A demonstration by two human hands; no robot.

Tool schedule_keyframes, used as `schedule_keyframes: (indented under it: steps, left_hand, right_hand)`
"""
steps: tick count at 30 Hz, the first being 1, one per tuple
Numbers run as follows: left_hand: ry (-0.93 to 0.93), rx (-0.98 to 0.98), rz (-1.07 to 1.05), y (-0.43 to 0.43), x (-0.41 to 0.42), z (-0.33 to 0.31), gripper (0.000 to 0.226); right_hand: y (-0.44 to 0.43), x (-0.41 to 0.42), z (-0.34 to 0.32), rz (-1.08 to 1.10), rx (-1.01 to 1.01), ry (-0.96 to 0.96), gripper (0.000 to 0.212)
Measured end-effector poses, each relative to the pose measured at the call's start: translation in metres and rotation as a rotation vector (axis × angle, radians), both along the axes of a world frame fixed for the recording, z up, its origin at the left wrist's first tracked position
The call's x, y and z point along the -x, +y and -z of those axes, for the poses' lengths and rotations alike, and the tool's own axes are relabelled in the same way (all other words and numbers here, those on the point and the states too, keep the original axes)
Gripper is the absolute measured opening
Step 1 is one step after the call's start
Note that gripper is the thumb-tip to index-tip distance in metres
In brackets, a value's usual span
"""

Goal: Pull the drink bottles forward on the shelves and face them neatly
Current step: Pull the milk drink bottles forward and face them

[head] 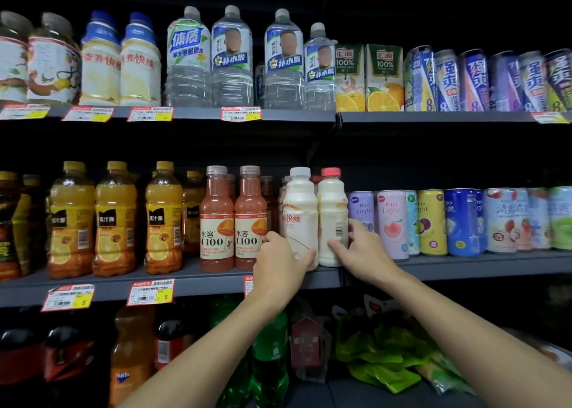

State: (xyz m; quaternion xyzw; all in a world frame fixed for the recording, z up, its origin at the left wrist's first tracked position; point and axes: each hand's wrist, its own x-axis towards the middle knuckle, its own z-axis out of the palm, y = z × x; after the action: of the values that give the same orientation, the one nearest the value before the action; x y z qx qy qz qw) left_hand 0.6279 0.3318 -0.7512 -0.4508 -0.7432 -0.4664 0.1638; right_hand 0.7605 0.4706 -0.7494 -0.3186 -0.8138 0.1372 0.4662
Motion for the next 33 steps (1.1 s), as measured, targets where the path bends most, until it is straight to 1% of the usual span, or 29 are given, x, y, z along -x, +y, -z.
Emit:
schedule_keyframes:
  steps: [3, 4, 6, 9, 11, 13, 15, 18, 21, 23, 25, 27, 29, 31, 33]
  left_hand:
    - [0.046, 0.098, 0.026, 0.000, 0.010, -0.002, 0.060]
    - [0.055, 0.110, 0.036, 0.001, 0.011, -0.003, 0.059]
    - [0.057, 0.100, 0.034, 0.002, 0.012, -0.004, 0.056]
    - [0.070, 0.059, -0.013, 0.005, 0.008, -0.002, 0.055]
    - [0.064, 0.036, -0.048, 0.007, 0.005, -0.002, 0.060]
    - [0.048, 0.019, -0.074, 0.006, 0.003, -0.001, 0.066]
    - [0.040, 0.019, -0.057, 0.004, 0.004, 0.000, 0.069]
    - [0.013, 0.071, 0.075, 0.002, 0.009, 0.002, 0.055]
    - [-0.029, 0.094, 0.120, 0.003, 0.014, -0.002, 0.045]
    - [-0.024, 0.074, 0.101, 0.003, 0.014, -0.003, 0.044]
    - [0.007, 0.043, 0.041, 0.003, 0.012, -0.002, 0.049]
    - [0.028, 0.014, -0.022, 0.002, 0.009, 0.001, 0.057]
    - [0.025, 0.010, -0.027, 0.002, 0.009, 0.002, 0.061]
    - [0.019, 0.040, 0.038, 0.003, 0.013, 0.001, 0.057]
    - [0.014, 0.084, 0.097, 0.003, 0.018, -0.001, 0.051]
  right_hand:
    - [0.005, -0.004, -0.002, -0.077, 0.094, 0.007, 0.057]
    - [0.003, -0.005, -0.003, -0.081, 0.097, 0.014, 0.057]
    - [-0.002, -0.005, -0.004, -0.024, 0.018, 0.022, 0.059]
    - [-0.009, 0.000, -0.003, 0.114, -0.108, -0.017, 0.074]
    - [-0.012, 0.002, -0.003, 0.104, -0.092, 0.044, 0.070]
    - [-0.011, 0.002, -0.002, 0.037, -0.049, 0.097, 0.061]
    - [-0.006, -0.001, 0.000, -0.013, -0.027, 0.068, 0.062]
    - [-0.004, -0.003, 0.000, -0.014, -0.047, 0.026, 0.068]
    - [-0.008, 0.001, 0.000, 0.046, -0.091, 0.035, 0.078]
    - [-0.008, 0.003, 0.000, 0.055, -0.119, 0.053, 0.070]
    - [-0.008, 0.001, -0.001, 0.012, -0.111, 0.066, 0.060]
    - [-0.009, -0.002, 0.000, -0.008, -0.103, 0.058, 0.060]
    - [-0.013, 0.001, 0.002, 0.095, -0.137, 0.025, 0.065]
    - [-0.020, 0.008, 0.004, 0.231, -0.148, -0.003, 0.077]
    - [-0.022, 0.015, 0.004, 0.269, -0.132, -0.009, 0.079]
